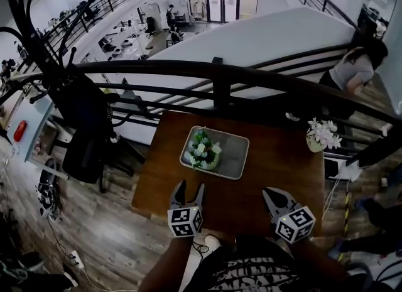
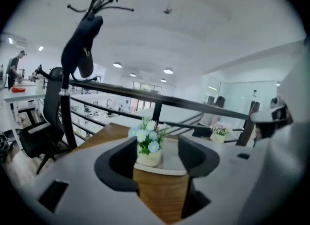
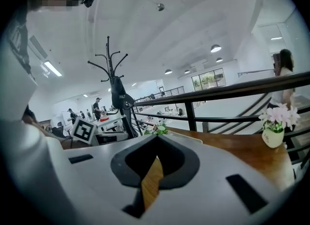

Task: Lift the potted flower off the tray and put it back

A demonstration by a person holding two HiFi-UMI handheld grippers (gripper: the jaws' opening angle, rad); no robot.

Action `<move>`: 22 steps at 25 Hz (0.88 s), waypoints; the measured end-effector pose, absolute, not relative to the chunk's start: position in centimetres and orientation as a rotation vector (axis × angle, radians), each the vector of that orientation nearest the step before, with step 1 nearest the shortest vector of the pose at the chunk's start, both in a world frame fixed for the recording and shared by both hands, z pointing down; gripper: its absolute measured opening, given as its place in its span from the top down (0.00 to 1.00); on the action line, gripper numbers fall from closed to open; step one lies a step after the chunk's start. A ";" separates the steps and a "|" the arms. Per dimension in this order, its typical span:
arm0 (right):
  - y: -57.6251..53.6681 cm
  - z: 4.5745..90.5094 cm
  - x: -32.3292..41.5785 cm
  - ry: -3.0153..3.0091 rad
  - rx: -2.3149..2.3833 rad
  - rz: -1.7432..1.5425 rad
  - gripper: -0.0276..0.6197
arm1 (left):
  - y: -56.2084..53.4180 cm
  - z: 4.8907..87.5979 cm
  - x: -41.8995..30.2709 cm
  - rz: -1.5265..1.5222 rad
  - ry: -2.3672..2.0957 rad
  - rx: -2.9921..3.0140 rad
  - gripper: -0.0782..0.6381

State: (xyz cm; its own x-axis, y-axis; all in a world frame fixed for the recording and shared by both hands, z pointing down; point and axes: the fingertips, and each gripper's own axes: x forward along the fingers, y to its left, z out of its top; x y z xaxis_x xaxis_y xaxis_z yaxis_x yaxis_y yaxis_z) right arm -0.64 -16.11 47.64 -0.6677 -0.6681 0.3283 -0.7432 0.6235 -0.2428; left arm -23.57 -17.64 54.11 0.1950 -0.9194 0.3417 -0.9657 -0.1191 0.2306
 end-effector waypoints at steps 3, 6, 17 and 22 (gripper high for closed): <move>-16.2 47.6 -1.7 -2.659 1.145 0.519 0.97 | -15.0 49.3 -23.9 0.082 -1.851 2.125 0.64; -16.0 47.9 -2.8 -2.666 1.125 0.517 0.97 | -13.1 47.8 -24.0 0.082 -1.912 2.154 0.83; -13.8 48.7 -2.3 -2.653 1.108 0.462 0.97 | -9.9 50.4 -24.9 0.110 -1.864 2.099 0.88; -12.5 48.7 -2.4 -2.658 1.106 0.390 0.97 | -10.2 50.7 -24.4 0.118 -1.815 2.115 0.88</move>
